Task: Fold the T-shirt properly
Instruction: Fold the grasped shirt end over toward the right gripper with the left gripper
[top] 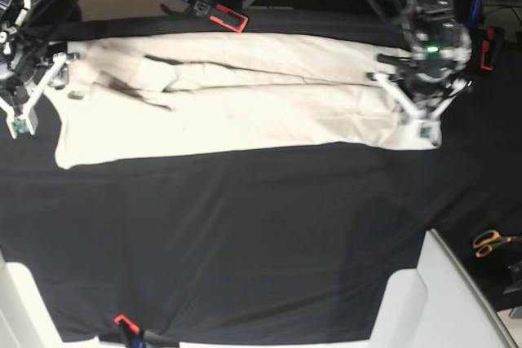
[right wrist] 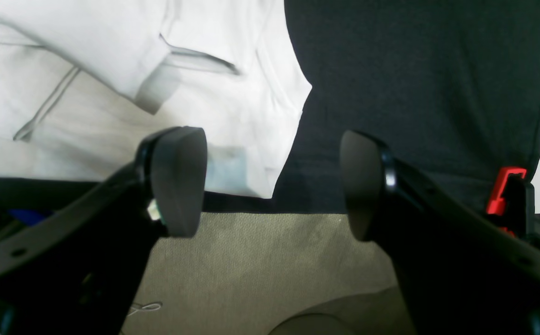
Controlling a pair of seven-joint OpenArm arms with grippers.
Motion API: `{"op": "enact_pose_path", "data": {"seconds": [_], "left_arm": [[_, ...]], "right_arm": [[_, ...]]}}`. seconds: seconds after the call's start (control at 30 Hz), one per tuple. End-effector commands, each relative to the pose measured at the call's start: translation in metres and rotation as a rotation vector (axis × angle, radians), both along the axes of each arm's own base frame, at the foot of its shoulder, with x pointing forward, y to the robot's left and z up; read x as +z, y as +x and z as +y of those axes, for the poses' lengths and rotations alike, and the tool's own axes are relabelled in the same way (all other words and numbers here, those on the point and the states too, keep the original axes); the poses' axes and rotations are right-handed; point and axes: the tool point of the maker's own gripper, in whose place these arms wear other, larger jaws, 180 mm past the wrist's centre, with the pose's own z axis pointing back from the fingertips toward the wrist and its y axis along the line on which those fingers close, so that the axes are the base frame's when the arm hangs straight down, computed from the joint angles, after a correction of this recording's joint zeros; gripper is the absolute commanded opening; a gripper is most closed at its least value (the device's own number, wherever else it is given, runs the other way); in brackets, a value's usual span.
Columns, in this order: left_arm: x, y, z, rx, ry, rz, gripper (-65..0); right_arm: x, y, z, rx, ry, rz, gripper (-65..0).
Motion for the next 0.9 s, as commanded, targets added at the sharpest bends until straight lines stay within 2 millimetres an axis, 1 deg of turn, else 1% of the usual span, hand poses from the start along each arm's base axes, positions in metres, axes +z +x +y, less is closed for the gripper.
{"op": "enact_pose_path", "data": {"seconds": [0.0,0.07,0.13,0.23,0.33,0.5,0.53,0.6,0.67,0.87], "left_arm": [[0.010,0.012,-0.014,-0.038,-0.002,-0.049,-65.0],[0.001,0.006,-0.034,-0.088,0.016,0.010,-65.0],[-0.004,0.004,-0.055,-0.134,-0.001,0.048,-65.0],[-0.008,0.001,-0.077,-0.156,-0.049,0.066,-65.0],[-0.009,0.001,-0.090,-0.152,-0.080,0.064,-65.0],[-0.009,0.002,-0.105,-0.143,-0.125,0.058,-65.0],[-0.009,0.003,-0.110,-0.151,-0.132,0.057,-65.0],[-0.009,0.004,-0.129,-0.201,-0.145,0.058,-65.0],[-0.009,0.002,-0.141,-0.234,-0.155,0.061,-65.0],[-0.005,0.004,-0.168,-0.299,-0.178,0.054,-65.0]], "right_arm": [[0.007,0.006,-0.003,0.008,-0.013,-0.029,-22.4],[0.007,0.006,-0.003,0.008,-0.013,-0.029,-22.4],[0.007,0.006,-0.003,0.008,-0.013,-0.029,-22.4],[0.007,0.006,-0.003,0.008,-0.013,-0.029,-22.4],[0.007,0.006,-0.003,0.008,-0.013,-0.029,-22.4],[0.005,0.005,-0.003,0.007,-0.010,-0.024,-22.4],[0.004,0.004,-0.003,0.006,-0.006,-0.021,-22.4],[0.000,0.003,-0.002,0.003,0.002,-0.010,-22.4],[-0.004,0.002,-0.002,0.002,0.009,-0.001,-22.4],[-0.008,0.000,-0.001,-0.001,0.016,0.010,-22.4]]}}
